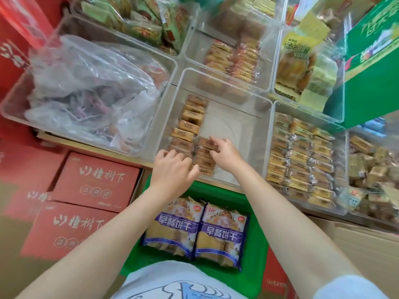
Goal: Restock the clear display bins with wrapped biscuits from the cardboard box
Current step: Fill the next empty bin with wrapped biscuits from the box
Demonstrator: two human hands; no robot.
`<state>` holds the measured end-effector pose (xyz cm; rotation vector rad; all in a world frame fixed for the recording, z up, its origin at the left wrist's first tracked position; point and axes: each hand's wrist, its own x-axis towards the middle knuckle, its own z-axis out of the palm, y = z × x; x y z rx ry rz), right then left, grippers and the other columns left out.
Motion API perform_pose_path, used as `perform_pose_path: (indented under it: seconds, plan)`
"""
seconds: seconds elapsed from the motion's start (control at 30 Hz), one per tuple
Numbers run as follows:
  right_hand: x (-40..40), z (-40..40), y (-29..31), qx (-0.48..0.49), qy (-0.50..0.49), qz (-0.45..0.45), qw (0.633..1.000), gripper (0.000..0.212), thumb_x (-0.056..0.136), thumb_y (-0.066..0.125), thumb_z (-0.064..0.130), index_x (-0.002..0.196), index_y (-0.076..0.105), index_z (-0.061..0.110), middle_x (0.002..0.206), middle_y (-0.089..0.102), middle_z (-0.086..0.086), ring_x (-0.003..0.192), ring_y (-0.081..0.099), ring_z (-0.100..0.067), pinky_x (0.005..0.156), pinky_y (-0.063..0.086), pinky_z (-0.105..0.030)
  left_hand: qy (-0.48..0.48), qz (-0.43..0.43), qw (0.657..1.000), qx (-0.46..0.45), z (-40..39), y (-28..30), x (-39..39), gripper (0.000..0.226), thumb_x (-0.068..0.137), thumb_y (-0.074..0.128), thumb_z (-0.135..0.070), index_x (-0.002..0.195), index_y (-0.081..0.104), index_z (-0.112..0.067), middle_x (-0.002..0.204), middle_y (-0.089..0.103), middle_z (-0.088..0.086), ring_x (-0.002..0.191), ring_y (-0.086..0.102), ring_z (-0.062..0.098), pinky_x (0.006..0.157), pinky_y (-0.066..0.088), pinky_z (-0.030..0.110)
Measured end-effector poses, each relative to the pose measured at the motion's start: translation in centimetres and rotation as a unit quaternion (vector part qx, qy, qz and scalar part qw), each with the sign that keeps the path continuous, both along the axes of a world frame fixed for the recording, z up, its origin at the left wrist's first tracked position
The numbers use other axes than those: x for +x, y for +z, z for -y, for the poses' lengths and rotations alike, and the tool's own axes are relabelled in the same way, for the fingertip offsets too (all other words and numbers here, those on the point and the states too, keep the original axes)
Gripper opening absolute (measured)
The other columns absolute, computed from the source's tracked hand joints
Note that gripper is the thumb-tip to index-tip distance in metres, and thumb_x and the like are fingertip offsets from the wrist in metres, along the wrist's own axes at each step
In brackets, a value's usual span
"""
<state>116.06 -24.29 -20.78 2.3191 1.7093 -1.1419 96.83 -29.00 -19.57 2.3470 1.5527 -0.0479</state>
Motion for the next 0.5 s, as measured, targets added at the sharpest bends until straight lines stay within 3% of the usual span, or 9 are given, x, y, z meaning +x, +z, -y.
perform_pose_path:
  seconds: [0.1,0.17,0.23,0.3,0.37,0.43,0.5]
  plan:
    - [1.7,1.5,2.5,0.05,-0.025,-0.028,0.998,0.039,0.103,0.049,0.026,0.142,0.053,0.026,0.143,0.043,-0.005,0.1,0.061,-0.021,0.084,0.049,-0.03,0.02,0.0,0.998,-0.066,-0.6,0.7,0.5,0.048,0.095,0.022,-0.048,0.08,0.062,-0.025,0.082,0.065,-0.007,0.081,0.055,0.016,0.087,0.038,0.039]
    - [2.8,3.2,5.4,0.103,-0.046,-0.059,0.992,0.027,0.103,0.048,0.025,0.125,0.064,0.024,0.126,0.058,-0.002,0.091,0.064,-0.02,0.076,0.052,-0.031,0.053,0.038,0.989,-0.129,-1.1,0.9,1.2,0.038,0.098,0.032,-0.042,0.092,0.065,-0.024,0.092,0.068,-0.004,0.087,0.058,0.017,0.089,0.039,0.039]
    - [4.5,5.7,8.5,0.166,-0.058,-0.086,0.981,0.024,0.102,0.048,0.02,0.111,0.07,0.021,0.101,0.067,0.005,0.084,0.065,-0.016,0.078,0.057,-0.036,0.077,0.127,0.978,-0.143,-0.4,2.1,3.0,0.029,0.1,0.044,-0.031,0.113,0.067,-0.019,0.112,0.068,0.0,0.103,0.058,0.02,0.096,0.044,0.042]
    - [6.7,9.1,11.6,0.243,-0.077,-0.101,0.962,0.022,0.101,0.05,0.016,0.107,0.071,0.018,0.085,0.066,0.011,0.076,0.065,-0.009,0.074,0.057,-0.036,0.075,0.227,0.967,-0.089,2.0,4.5,6.2,0.029,0.1,0.052,-0.022,0.126,0.063,-0.016,0.122,0.065,0.001,0.114,0.056,0.021,0.1,0.045,0.046]
    - [9.2,13.4,14.4,0.34,-0.116,-0.102,0.928,0.021,0.1,0.051,0.013,0.105,0.072,0.014,0.077,0.065,0.011,0.068,0.064,-0.004,0.064,0.056,-0.029,0.055,0.299,0.949,-0.087,5.8,7.3,10.1,0.029,0.099,0.053,-0.017,0.127,0.062,-0.019,0.115,0.065,-0.002,0.107,0.058,0.016,0.092,0.049,0.039]
    - [12.1,18.4,17.1,0.441,-0.188,-0.091,0.873,0.02,0.099,0.051,0.011,0.101,0.072,0.012,0.072,0.065,0.009,0.063,0.064,-0.008,0.057,0.055,-0.029,0.023,0.338,0.929,-0.153,10.1,9.2,14.1,0.024,0.1,0.053,-0.018,0.121,0.061,-0.027,0.106,0.067,-0.006,0.096,0.062,0.012,0.076,0.052,0.027]
    - [15.8,23.0,19.2,0.501,-0.255,-0.078,0.824,0.019,0.096,0.051,0.011,0.094,0.069,0.015,0.067,0.063,0.007,0.062,0.063,-0.015,0.057,0.053,-0.031,0.002,0.363,0.901,-0.237,14.2,10.5,18.1,0.019,0.101,0.054,-0.021,0.112,0.063,-0.033,0.102,0.069,-0.007,0.09,0.066,0.013,0.07,0.058,0.028]
